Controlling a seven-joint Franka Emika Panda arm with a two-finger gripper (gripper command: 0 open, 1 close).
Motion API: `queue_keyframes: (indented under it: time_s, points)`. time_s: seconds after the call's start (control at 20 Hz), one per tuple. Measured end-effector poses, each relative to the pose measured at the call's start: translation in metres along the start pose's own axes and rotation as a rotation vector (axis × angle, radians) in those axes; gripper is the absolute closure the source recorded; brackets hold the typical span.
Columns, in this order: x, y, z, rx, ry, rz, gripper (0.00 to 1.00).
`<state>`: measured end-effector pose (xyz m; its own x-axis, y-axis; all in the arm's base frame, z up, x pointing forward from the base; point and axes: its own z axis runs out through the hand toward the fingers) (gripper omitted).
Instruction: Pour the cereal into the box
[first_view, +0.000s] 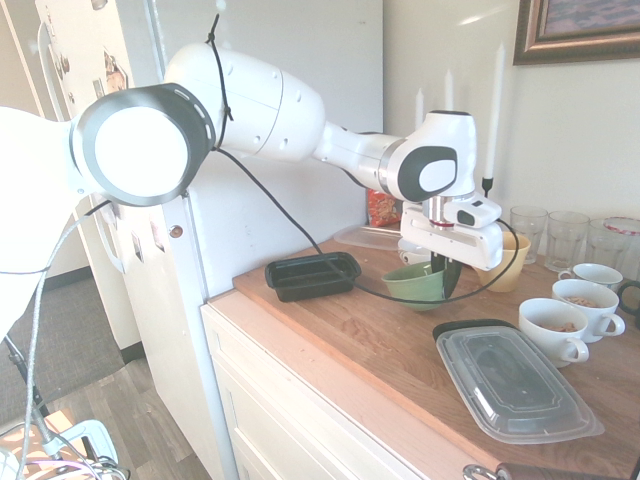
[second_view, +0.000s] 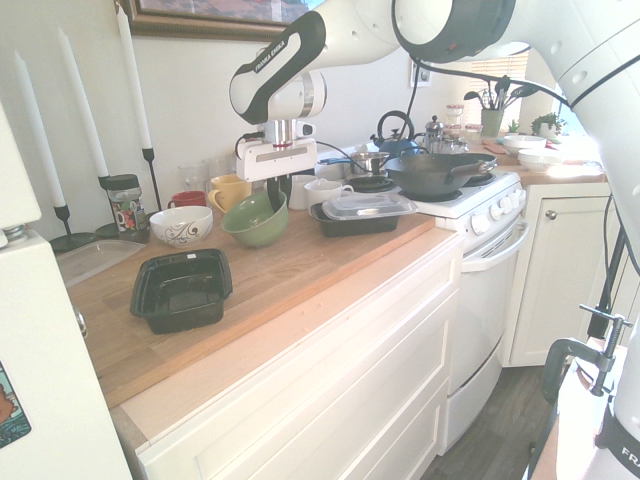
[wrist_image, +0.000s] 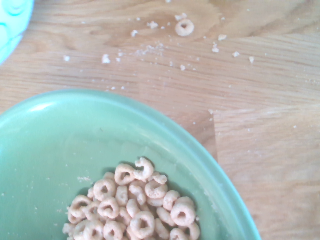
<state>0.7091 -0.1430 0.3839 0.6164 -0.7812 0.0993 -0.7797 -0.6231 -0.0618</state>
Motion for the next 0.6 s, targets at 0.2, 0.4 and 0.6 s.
queue_keyframes:
  time_s: [0.2, 0.4, 0.6]
  points:
    - [-0.014, -0.004, -0.025, 0.007, 0.028, -0.004, 1.0]
    - [-0.051, -0.024, -0.054, -0.001, 0.074, -0.033, 1.0]
    - [-0.106, -0.052, -0.075, -0.026, 0.122, -0.08, 1.0]
